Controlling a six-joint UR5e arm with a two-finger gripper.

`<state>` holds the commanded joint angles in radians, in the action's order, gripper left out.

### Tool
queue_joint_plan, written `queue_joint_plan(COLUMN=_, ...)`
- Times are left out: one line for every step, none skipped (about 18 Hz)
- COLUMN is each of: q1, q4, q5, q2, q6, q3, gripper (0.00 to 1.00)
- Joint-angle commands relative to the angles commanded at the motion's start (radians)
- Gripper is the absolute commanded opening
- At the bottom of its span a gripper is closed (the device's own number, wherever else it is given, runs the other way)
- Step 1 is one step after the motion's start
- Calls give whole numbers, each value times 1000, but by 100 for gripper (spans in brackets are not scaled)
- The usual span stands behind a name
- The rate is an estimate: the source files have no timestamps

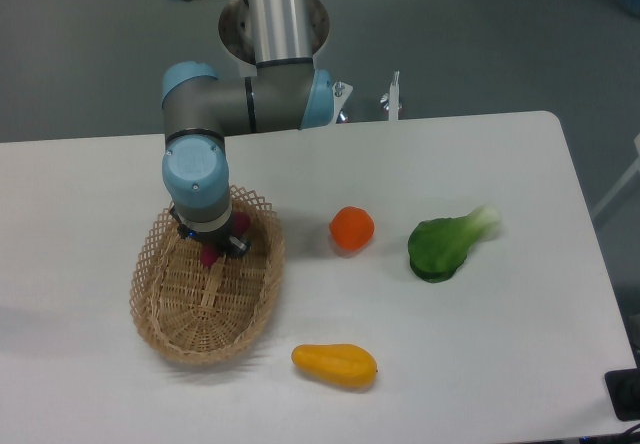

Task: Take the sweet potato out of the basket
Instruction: 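Lift the sweet potato out of the basket and carry it toward the bok choy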

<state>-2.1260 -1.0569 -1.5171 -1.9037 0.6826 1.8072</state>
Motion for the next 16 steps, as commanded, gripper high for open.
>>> queue_joint_plan(q1=-12, q4=0, q5=2, q2=8, q6=2, q3=-18, gripper=22)
queue_joint_plan(q1=-26, q4=0, q5=-2, q2=12, q6=9, q3=-31, gripper=22)
queue_joint_plan(q1=-43, q4=0, q5=-2, q2=15, q6=12, q3=-41, gripper=22)
queue_joint_plan(q1=-60, q4=0, q5=-3, q2=15, q6=14, q3=-52, gripper=22)
queue_joint_plan(q1=-78, q4=2, q5=-3, q2=17, q6=15, q3=-66, gripper=22)
queue_joint_plan(q1=-97, q4=5, q5=-5, q2=15, q6=26, q3=-83, gripper=22)
queue_joint_plan(q1=-117, q4=6, q5=-5, q2=17, q6=49, q3=-98, gripper=23)
queue_joint_plan(q1=-133, q4=2, q5=-5, q2=17, q6=82, q3=-115, gripper=23)
queue_joint_plan(q1=-147, q4=2, q5=-3, q2=15, q6=115, q3=-135, gripper=23)
queue_joint_plan(q1=-167, q4=0, q5=-5, q2=15, q6=136, q3=-152, gripper=23)
queue_joint_plan(q1=-186, q4=0, q5=-5, q2=15, q6=150, q3=-164, gripper=23)
queue_joint_plan(q1=-205, q4=0, q5=-5, q2=11, q6=165, q3=-179, gripper=23)
queue_joint_plan(q1=-231, q4=0, q5=-5, q2=3, q6=184, q3=-192, gripper=23)
queue_joint_plan(q1=-262, q4=-2, q5=-5, q2=-6, q6=217, q3=-203, gripper=23)
queue_joint_plan(q1=-290, q4=-2, q5=-6, q2=-23, q6=253, q3=-215, gripper=23)
queue_joint_plan(q1=-308, q4=-2, q5=-9, q2=-35, q6=290, q3=-229, gripper=23)
